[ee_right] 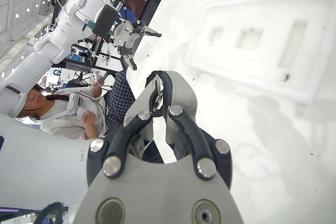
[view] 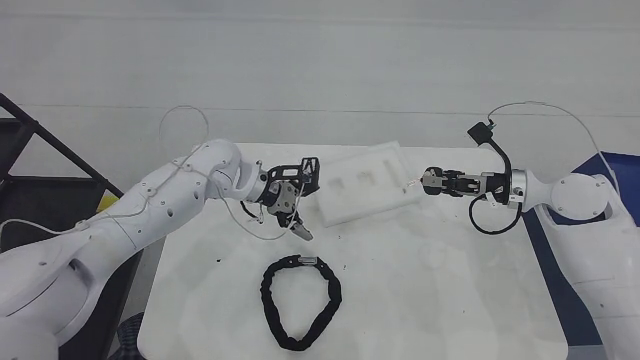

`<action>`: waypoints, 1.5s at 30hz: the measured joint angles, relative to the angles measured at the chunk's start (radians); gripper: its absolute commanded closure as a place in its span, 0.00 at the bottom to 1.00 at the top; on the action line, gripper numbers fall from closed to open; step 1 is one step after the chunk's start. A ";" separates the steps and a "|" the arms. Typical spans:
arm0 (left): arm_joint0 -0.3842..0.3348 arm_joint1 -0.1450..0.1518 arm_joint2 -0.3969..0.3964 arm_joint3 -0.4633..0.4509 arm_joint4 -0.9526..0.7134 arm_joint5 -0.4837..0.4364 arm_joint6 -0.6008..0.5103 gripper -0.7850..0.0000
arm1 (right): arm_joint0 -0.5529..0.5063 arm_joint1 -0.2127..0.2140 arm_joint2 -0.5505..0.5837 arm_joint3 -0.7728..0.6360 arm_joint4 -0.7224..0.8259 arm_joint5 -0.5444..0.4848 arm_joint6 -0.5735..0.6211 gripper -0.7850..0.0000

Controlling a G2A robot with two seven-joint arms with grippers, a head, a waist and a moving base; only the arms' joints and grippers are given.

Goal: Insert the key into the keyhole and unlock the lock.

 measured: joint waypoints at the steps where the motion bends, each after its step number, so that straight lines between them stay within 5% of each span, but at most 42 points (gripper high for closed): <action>1: 0.011 0.001 -0.006 -0.004 0.038 0.002 0.017 0.00 | 0.000 0.000 0.000 0.000 0.000 0.000 0.000 1.00; 6: 0.088 0.021 -0.044 -0.016 0.253 0.020 0.204 0.00 | 0.000 0.000 0.000 0.000 0.000 0.000 0.000 1.00; 16: 0.254 0.078 -0.083 0.043 0.739 0.092 0.824 0.00 | 0.000 0.000 0.000 0.000 0.000 0.000 0.000 1.00; 22: 0.308 0.088 -0.083 0.089 0.879 0.160 1.034 0.00 | 0.000 0.000 0.000 0.000 0.000 0.000 0.000 1.00; 31: 0.361 0.080 -0.092 0.120 0.938 0.227 1.123 0.00 | 0.000 0.000 0.000 0.000 0.000 0.000 0.000 1.00; 45: 0.439 0.044 -0.132 0.120 0.890 0.368 0.981 0.00 | 0.000 0.000 0.000 0.000 0.000 0.000 0.000 1.00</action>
